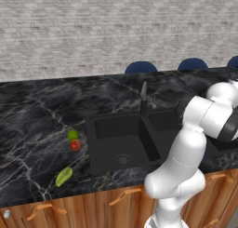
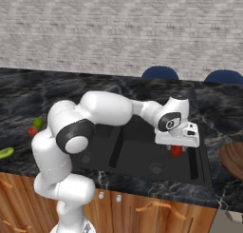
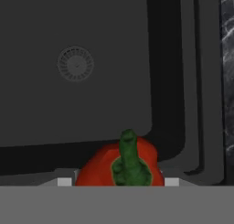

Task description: There is a mixed pile of frozen fruits and vegetables on the counter. Locate all the frozen vegetables and place the items in a bowl on the counter. Take all the frozen fruits and defrost them in a running sink.

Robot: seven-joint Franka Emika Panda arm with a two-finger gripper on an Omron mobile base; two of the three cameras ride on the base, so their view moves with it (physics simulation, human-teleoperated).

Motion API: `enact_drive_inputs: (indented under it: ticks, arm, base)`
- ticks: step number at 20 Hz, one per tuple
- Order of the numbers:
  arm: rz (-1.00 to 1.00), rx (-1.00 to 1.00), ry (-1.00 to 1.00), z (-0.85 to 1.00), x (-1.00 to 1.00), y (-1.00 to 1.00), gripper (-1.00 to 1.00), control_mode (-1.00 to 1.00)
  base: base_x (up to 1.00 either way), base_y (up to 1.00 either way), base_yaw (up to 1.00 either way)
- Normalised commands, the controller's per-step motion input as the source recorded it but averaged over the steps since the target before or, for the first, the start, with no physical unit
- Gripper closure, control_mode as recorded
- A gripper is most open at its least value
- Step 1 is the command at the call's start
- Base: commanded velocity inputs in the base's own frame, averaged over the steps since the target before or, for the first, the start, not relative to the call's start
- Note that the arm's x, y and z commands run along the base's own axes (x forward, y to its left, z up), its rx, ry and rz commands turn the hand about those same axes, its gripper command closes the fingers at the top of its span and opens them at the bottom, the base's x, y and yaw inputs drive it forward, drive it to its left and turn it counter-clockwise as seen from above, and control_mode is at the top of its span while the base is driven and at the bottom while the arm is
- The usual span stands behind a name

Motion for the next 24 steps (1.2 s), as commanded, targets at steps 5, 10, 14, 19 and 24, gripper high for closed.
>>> enact_drive_inputs:
  ticks: [5,10,14,19,24]
  arm:
    - [-0.02,-0.12,-0.01,0.05,0.03,-0.28,1.00,-1.00]
    - [-0.01,-0.03,0.00,0.07,0.03,-0.49,1.00,-1.00]
    - [0.00,0.02,0.00,0.00,0.09,-0.57,1.00,-1.00]
    - [0.00,0.01,0.00,0.13,0.05,-0.51,1.00,-1.00]
    - [0.00,0.00,0.00,0.16,0.03,-0.41,1.00,-1.00]
  base:
    - [0.00,0.00,0.00]
    - [0.00,0.00,0.00]
    - [0.00,0.00,0.00]
    - [0.00,0.00,0.00]
    - [0.00,0.00,0.00]
